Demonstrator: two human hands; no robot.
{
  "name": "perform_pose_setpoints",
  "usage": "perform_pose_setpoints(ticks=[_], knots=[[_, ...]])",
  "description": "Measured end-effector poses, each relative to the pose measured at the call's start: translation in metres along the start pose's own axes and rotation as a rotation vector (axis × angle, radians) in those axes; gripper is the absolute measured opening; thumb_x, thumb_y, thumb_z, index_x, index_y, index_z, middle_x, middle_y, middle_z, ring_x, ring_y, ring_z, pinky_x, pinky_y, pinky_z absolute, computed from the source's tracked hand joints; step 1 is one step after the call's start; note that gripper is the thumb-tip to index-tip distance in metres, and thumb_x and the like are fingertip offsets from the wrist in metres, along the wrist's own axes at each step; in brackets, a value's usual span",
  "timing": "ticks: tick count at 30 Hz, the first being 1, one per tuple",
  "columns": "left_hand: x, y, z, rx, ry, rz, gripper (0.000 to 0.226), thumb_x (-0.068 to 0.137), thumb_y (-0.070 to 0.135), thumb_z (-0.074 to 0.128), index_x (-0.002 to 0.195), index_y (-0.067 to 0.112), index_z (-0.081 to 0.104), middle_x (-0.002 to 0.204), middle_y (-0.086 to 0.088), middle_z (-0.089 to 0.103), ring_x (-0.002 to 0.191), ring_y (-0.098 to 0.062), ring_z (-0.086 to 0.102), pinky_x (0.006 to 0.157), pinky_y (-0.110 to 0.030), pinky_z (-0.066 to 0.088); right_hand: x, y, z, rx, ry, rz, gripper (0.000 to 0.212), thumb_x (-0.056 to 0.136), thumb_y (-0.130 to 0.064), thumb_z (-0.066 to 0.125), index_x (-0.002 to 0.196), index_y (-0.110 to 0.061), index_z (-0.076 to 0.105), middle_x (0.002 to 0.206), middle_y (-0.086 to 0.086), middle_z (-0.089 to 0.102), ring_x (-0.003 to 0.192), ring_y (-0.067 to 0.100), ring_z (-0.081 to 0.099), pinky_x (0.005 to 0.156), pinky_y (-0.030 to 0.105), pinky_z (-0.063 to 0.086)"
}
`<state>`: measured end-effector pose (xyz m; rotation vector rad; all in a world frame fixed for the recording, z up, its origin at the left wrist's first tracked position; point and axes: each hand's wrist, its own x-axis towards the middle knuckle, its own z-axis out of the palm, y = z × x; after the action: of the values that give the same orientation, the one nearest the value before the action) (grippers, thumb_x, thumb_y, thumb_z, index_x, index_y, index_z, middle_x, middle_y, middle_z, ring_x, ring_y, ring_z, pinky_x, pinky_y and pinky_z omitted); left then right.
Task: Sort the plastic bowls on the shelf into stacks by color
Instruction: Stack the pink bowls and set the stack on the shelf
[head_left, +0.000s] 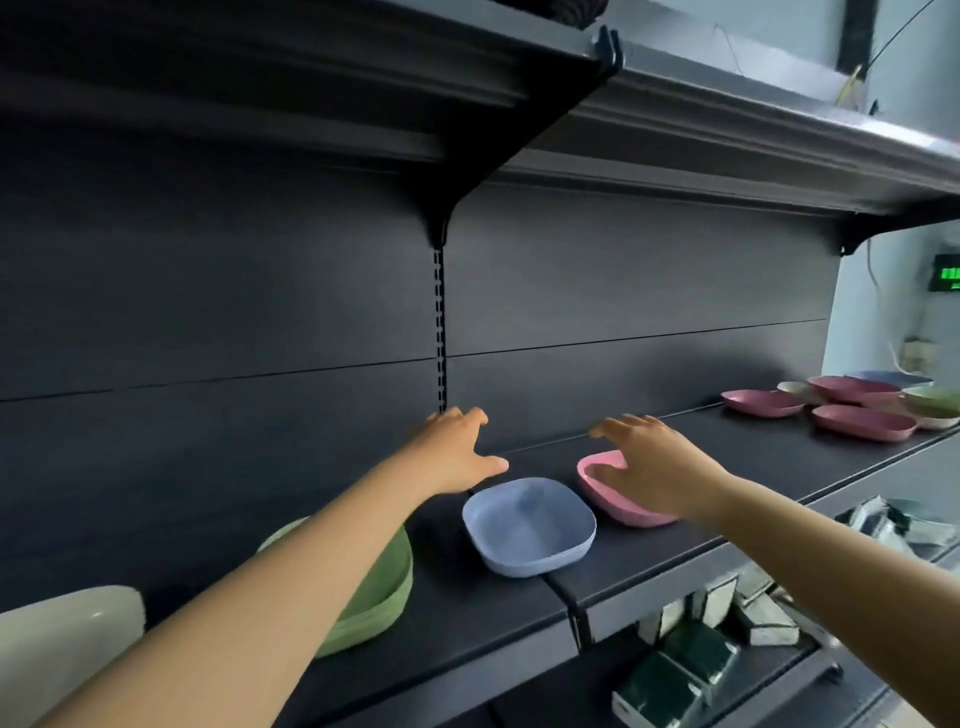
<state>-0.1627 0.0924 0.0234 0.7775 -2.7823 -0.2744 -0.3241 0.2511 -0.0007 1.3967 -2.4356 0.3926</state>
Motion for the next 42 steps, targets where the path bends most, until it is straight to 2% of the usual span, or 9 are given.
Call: perform_pose_setpoints(ticks=[9, 14, 17, 21, 25, 29, 35, 38, 42], knots=[[0.106, 0.125, 0.038, -0.011, -0.012, 0.032, 0.065, 0.088, 0.05, 0.055, 0.143, 0.024, 0.031, 0.148, -0.001, 0.033, 0.137, -0.022, 0.031, 0.107, -0.037, 0.033, 0.018, 0.168, 0.001, 0.03, 0.033, 0.046, 0.052, 0.089, -0.047, 0.055, 0.134, -0.021, 0.047, 0.133, 0.002, 0.05, 0.126, 0.024, 0.043, 0.102, 0.037, 0.038], [0.159, 0.231, 0.082, -0.048, 0.014, 0.043, 0.065, 0.088, 0.05, 0.055, 0.143, 0.024, 0.031, 0.146, -0.001, 0.033, 0.136, -0.021, 0.03, 0.104, -0.036, 0.033, 0.014, 0.289, -0.011, 0.033, 0.039, 0.026, 0.052, 0.089, -0.047, 0.056, 0.133, -0.021, 0.048, 0.135, 0.0, 0.05, 0.128, 0.022, 0.043, 0.102, 0.032, 0.036], [0.187, 0.3, 0.11, -0.101, -0.016, 0.026, 0.065, 0.088, 0.049, 0.055, 0.143, 0.024, 0.03, 0.147, 0.0, 0.032, 0.137, -0.02, 0.03, 0.103, -0.035, 0.033, 0.01, 0.365, -0.026, 0.036, 0.026, 0.011, 0.053, 0.088, -0.046, 0.057, 0.135, -0.021, 0.048, 0.138, -0.001, 0.049, 0.129, 0.022, 0.043, 0.105, 0.034, 0.035], [0.228, 0.384, 0.14, -0.165, -0.028, 0.008, 0.064, 0.089, 0.048, 0.054, 0.143, 0.023, 0.03, 0.147, 0.0, 0.031, 0.136, -0.02, 0.032, 0.101, -0.033, 0.033, 0.007, 0.455, -0.045, 0.015, 0.041, 0.003, 0.051, 0.088, -0.044, 0.057, 0.132, -0.02, 0.049, 0.129, 0.002, 0.055, 0.121, 0.023, 0.048, 0.099, 0.031, 0.036], [0.266, 0.448, 0.171, -0.19, -0.026, -0.008, 0.063, 0.089, 0.047, 0.055, 0.142, 0.021, 0.033, 0.147, -0.003, 0.032, 0.137, -0.022, 0.029, 0.104, -0.034, 0.032, 0.009, 0.532, -0.055, 0.056, 0.048, 0.012, 0.052, 0.088, -0.046, 0.055, 0.133, -0.023, 0.048, 0.134, 0.0, 0.054, 0.126, 0.022, 0.047, 0.103, 0.035, 0.038], [0.308, 0.486, 0.196, -0.178, -0.053, -0.028, 0.063, 0.089, 0.046, 0.055, 0.141, 0.02, 0.033, 0.146, -0.003, 0.034, 0.136, -0.022, 0.029, 0.104, -0.034, 0.031, 0.022, 0.597, -0.049, 0.088, 0.036, 0.023, 0.05, 0.087, -0.047, 0.056, 0.132, -0.024, 0.051, 0.135, -0.002, 0.054, 0.126, 0.021, 0.047, 0.103, 0.036, 0.039], [0.379, 0.517, 0.234, -0.235, -0.067, -0.071, 0.064, 0.086, 0.049, 0.058, 0.14, 0.02, 0.037, 0.145, -0.003, 0.037, 0.133, -0.02, 0.035, 0.106, -0.033, 0.035, 0.065, 0.675, -0.032, 0.105, -0.001, 0.067, 0.049, 0.085, -0.025, 0.06, 0.133, -0.017, 0.05, 0.133, 0.003, 0.054, 0.12, 0.021, 0.05, 0.098, 0.029, 0.038], [0.411, 0.529, 0.252, -0.278, -0.093, -0.093, 0.066, 0.087, 0.047, 0.058, 0.142, 0.021, 0.035, 0.148, -0.001, 0.034, 0.131, -0.019, 0.04, 0.1, -0.027, 0.035, 0.089, 0.708, -0.022, 0.103, -0.046, 0.048, 0.049, 0.085, -0.027, 0.061, 0.132, -0.019, 0.05, 0.131, -0.001, 0.054, 0.121, 0.021, 0.05, 0.097, 0.029, 0.038], [0.448, 0.538, 0.278, -0.335, -0.113, -0.163, 0.071, 0.085, 0.047, 0.061, 0.144, 0.02, 0.031, 0.145, -0.003, 0.038, 0.126, -0.019, 0.044, 0.091, -0.024, 0.036, 0.122, 0.753, -0.008, 0.149, -0.047, 0.03, 0.045, 0.082, -0.038, 0.063, 0.125, -0.026, 0.054, 0.121, -0.003, 0.057, 0.11, 0.02, 0.054, 0.09, 0.031, 0.043]])
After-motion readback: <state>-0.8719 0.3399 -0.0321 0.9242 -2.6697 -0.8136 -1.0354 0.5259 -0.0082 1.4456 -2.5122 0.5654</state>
